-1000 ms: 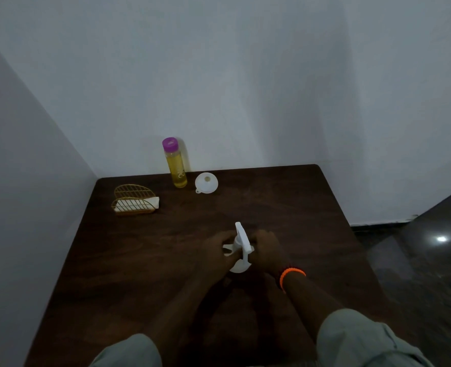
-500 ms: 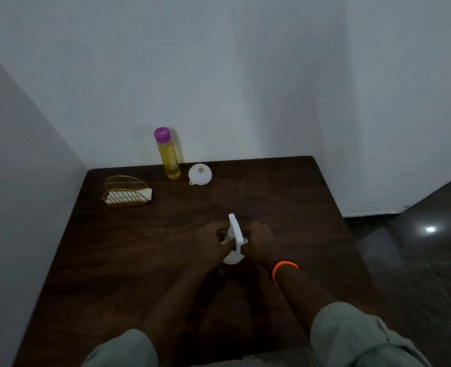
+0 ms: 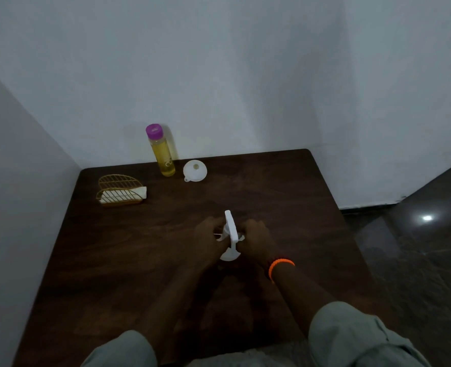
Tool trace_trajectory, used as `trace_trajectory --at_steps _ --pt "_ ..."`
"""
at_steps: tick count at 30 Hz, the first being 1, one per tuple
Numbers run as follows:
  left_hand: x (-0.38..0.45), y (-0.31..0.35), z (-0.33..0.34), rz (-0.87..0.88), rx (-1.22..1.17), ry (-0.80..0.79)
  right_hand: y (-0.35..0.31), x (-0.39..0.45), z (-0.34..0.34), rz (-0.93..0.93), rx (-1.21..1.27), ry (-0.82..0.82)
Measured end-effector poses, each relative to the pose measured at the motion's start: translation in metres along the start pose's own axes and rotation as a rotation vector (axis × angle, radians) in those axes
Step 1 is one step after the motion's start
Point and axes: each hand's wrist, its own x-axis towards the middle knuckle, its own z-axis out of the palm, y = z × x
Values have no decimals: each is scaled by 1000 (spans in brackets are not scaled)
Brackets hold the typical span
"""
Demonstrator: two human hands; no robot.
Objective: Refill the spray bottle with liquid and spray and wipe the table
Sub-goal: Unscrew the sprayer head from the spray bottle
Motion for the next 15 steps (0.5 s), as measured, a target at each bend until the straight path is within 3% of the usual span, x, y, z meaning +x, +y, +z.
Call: trace_trajectory --at_steps 15 --pt "-7 2 -5 21 -37 74 6 6 6 51 9 -64"
